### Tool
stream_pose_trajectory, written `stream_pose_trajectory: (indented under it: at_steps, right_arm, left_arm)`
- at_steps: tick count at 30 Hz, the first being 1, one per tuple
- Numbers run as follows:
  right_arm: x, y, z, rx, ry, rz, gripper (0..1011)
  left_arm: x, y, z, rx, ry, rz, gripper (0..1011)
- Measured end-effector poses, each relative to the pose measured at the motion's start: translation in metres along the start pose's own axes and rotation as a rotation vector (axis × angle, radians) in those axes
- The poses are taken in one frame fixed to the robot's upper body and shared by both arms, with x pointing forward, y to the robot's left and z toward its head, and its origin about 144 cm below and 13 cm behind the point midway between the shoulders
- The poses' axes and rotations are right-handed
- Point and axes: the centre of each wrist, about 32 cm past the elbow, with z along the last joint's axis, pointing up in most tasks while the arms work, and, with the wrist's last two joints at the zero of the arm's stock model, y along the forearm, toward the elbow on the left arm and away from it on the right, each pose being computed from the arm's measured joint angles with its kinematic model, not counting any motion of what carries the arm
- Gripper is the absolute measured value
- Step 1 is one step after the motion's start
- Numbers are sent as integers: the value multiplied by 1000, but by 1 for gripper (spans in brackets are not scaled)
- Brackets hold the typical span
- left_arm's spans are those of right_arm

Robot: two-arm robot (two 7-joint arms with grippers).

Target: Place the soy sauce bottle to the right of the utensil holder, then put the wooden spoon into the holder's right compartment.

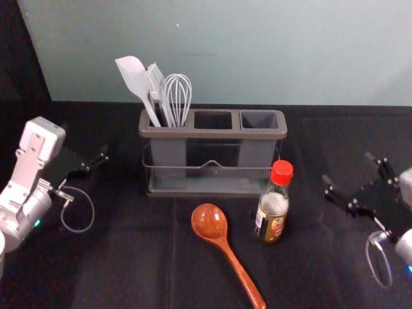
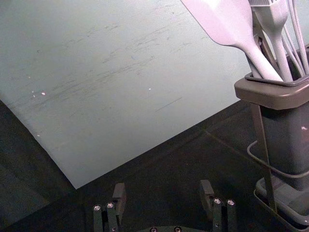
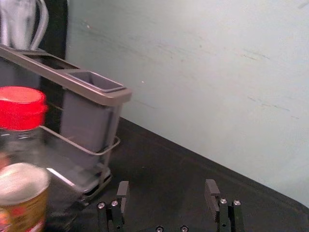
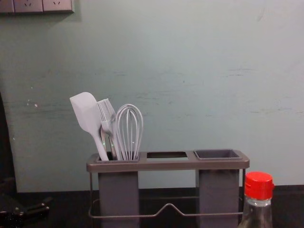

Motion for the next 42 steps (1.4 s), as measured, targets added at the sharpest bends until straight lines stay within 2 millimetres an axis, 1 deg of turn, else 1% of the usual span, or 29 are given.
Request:
stream_pose_trajectory:
  at_steps: [2, 5, 6, 8, 10, 11, 14, 17, 23, 29, 39, 42]
  right_arm:
    - [0, -11, 1, 9, 7, 8, 1002]
    - [1, -22, 3, 22, 18, 24, 1002]
    - [2, -29, 3, 36, 29, 41, 1002]
    - [4, -35, 4, 55, 43, 61, 1003]
    - [10, -45, 6, 92, 74, 118, 1002]
    - [10, -45, 6, 92, 74, 118, 1003]
    - [15, -53, 5, 147, 139, 198, 1002]
    - [17, -53, 4, 184, 197, 257, 1003]
    - [12, -45, 2, 215, 264, 325, 1002]
    - [6, -24, 6, 186, 297, 381, 1003]
    - [7, 12, 26, 112, 302, 438, 1003]
    - [6, 18, 28, 105, 302, 444, 1003]
  left_arm:
    - [0, 0, 0, 0, 0, 0, 1005]
    - [0, 0, 0, 0, 0, 0, 1005]
    - [0, 0, 0, 0, 0, 0, 1005]
    - [0, 0, 0, 0, 0, 0, 1005]
    - [0, 0, 0, 0, 0, 0, 1005]
    - [0, 0, 0, 0, 0, 0, 1005]
    - [0, 0, 0, 0, 0, 0, 1005]
    - [0, 0, 0, 0, 0, 0, 1005]
    - [0, 0, 0, 0, 0, 0, 1005]
    - [0, 0, 0, 0, 0, 0, 1005]
    - [0, 0, 0, 0, 0, 0, 1005]
    - [0, 0, 0, 0, 0, 0, 1005]
